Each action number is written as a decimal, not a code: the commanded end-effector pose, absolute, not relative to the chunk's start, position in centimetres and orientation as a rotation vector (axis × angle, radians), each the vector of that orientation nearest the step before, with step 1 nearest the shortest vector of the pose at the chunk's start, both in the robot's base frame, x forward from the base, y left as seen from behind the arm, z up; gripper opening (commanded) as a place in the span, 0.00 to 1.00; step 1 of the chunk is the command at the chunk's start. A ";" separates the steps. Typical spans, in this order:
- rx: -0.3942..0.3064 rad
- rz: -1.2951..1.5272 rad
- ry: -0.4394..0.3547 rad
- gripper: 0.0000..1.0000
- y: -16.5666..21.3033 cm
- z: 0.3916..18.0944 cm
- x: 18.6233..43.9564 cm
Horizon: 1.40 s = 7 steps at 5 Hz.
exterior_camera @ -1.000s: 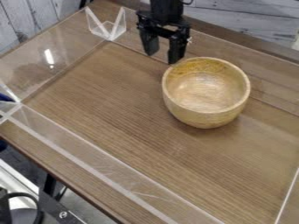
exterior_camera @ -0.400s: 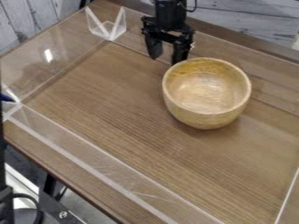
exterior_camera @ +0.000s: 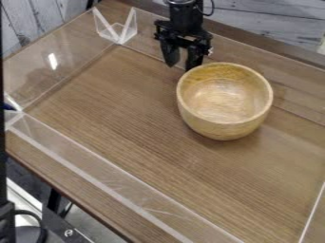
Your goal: Remove the green block from inside the brown bowl and put it on the table
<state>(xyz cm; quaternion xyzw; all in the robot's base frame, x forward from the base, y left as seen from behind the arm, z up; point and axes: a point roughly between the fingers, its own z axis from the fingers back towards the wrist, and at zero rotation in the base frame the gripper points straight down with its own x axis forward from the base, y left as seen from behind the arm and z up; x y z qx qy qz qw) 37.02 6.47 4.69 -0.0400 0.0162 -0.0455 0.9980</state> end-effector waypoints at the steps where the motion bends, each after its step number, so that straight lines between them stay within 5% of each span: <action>1: -0.068 -0.098 -0.025 0.00 6.5 6.5 37.5; 7: -0.093 -0.078 -0.029 0.00 7.6 5.6 37.5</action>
